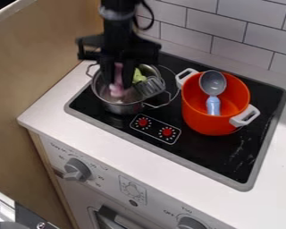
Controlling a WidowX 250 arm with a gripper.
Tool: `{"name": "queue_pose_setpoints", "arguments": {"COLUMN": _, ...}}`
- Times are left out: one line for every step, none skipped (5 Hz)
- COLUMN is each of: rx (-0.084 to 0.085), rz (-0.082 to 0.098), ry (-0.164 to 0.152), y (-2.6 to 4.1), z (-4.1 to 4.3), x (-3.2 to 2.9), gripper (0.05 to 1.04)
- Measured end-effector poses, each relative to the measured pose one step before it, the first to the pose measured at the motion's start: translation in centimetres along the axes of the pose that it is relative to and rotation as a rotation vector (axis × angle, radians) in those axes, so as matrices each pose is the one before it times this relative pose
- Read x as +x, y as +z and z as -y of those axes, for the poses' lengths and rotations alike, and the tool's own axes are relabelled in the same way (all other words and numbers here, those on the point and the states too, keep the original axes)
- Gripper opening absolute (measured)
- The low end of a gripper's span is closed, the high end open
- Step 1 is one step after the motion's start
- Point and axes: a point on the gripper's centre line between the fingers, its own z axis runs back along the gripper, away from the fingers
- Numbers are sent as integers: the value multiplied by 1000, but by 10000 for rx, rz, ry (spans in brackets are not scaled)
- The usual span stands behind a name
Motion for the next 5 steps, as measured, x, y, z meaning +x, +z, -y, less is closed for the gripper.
{"name": "queue_pose_setpoints", "arguments": {"rx": 277, "rz": -136, "ry": -42, "y": 1770, "z": -80, "x": -70, "gripper": 235}}
{"name": "queue_pose_setpoints", "arguments": {"rx": 433, "rz": -188, "ry": -4, "y": 2057, "z": -140, "x": -766, "gripper": 235}}
{"name": "queue_pose_setpoints", "arguments": {"rx": 159, "rz": -188, "ry": 268, "y": 1165, "z": 419, "x": -1393, "gripper": 235}}
{"name": "queue_pose_setpoints", "arguments": {"rx": -125, "rz": 52, "ry": 561, "y": 1035, "z": 1482, "x": -2497, "gripper": 235}}
{"name": "queue_pose_setpoints", "arguments": {"rx": 131, "rz": -48, "ry": 609, "y": 470, "z": 1996, "x": -3362, "gripper": 235}}
